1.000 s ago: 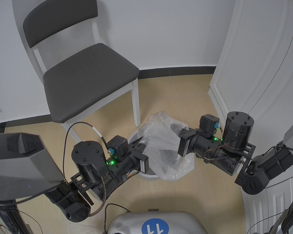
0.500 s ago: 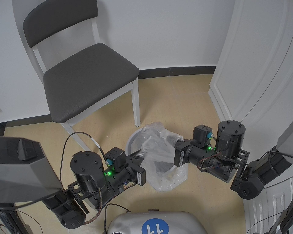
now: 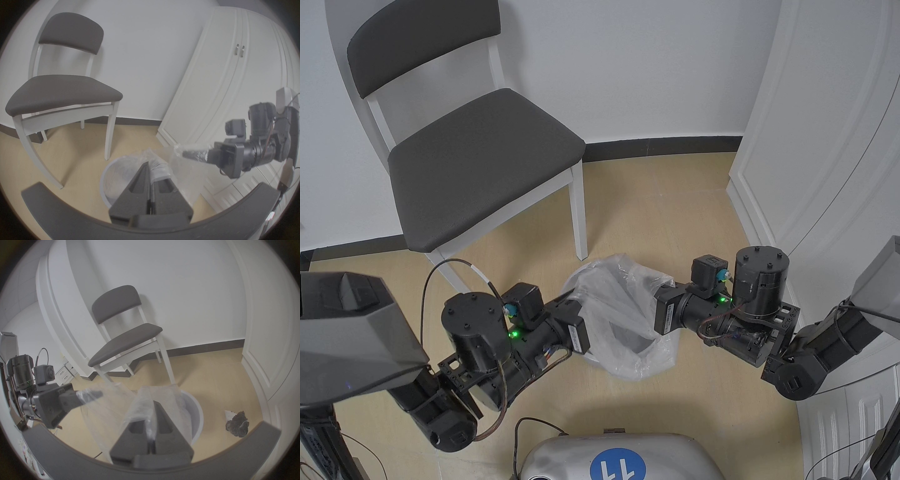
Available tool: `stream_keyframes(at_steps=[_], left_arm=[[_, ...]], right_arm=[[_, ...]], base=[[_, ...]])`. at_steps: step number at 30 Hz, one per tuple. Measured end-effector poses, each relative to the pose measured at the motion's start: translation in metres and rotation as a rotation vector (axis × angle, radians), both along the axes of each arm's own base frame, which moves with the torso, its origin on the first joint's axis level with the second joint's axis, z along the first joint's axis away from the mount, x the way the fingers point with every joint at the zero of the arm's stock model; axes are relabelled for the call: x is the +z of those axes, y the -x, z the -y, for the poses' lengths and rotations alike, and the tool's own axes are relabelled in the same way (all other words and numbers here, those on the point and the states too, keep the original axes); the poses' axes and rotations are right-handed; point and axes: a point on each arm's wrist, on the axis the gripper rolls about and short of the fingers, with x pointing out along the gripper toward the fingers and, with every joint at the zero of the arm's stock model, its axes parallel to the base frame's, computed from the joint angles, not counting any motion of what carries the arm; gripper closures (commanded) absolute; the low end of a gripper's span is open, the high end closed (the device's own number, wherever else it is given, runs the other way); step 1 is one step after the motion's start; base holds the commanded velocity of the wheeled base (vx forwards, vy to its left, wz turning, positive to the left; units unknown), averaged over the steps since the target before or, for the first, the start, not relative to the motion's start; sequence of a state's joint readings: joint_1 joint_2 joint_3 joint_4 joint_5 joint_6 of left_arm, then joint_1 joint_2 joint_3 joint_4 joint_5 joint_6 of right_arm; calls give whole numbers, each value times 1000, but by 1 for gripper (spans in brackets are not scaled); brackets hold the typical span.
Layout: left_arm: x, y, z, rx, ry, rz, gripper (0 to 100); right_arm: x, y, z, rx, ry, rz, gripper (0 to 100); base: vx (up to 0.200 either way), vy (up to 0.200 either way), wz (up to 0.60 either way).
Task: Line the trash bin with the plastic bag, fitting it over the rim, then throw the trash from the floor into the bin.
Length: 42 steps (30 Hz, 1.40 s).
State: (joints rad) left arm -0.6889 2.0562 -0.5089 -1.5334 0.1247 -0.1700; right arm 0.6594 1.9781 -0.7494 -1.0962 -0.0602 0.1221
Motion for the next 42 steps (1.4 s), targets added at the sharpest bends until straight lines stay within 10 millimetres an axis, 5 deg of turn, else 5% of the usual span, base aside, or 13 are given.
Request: stream_keyframes(at_steps=[11,19,42], left_arm=[[-19,-67,9,85,55,33,100],[-42,-95,-7,148,28,0,100],[-77,-96,-71,296,-125,-104,100]], right_arm=[[-12,-53,25,-145,-22,-83,100],[-16,-71,34,-187,-32,-86,100],[-21,-93,83,-307,74,-145,100]], base=[[0,0,0],[0,0,0],[0,0,0]])
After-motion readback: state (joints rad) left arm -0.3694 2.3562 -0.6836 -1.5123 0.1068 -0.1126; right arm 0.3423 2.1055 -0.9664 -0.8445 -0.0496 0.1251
